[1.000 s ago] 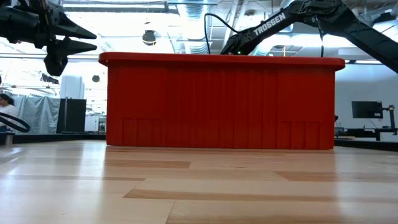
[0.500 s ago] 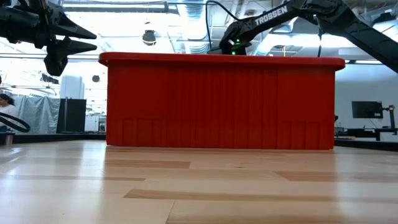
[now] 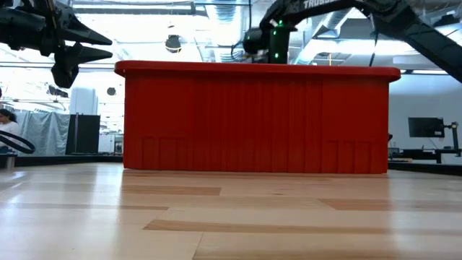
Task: Pick and place slides into bin
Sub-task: Return to Home Position
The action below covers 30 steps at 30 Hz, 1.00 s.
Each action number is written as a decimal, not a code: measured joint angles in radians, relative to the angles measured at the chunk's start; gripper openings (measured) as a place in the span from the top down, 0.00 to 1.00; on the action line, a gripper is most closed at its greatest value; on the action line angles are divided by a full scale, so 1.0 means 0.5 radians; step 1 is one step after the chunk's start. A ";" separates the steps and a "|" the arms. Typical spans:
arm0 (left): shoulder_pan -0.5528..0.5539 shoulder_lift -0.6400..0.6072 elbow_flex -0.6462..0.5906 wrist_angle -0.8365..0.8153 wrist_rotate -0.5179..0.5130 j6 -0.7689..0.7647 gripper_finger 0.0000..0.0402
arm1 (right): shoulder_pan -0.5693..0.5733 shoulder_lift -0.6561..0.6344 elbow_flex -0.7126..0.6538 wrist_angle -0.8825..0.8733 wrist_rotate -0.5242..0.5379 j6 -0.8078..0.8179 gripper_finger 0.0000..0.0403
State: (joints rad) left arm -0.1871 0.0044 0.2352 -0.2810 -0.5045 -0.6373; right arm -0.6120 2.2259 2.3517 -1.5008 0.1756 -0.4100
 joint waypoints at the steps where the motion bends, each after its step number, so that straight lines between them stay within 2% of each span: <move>1: -0.001 0.000 0.001 0.003 0.000 0.000 0.74 | 0.005 -0.045 -0.035 0.037 -0.017 0.005 0.57; 13: 0.000 0.000 0.001 0.006 0.000 0.002 0.74 | 0.125 -0.547 -0.042 0.364 -0.177 0.262 0.57; 20: 0.000 0.000 0.001 0.005 0.000 0.002 0.74 | 0.232 -0.839 -0.042 0.601 -0.221 0.613 0.57; 30: -0.001 0.001 0.001 0.005 0.000 -0.005 0.74 | 0.438 -1.134 -0.042 0.660 -0.217 1.236 0.57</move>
State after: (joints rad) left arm -0.1874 0.0048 0.2356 -0.2783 -0.5045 -0.6400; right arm -0.3932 1.6589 2.3306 -1.1709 0.0672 0.2081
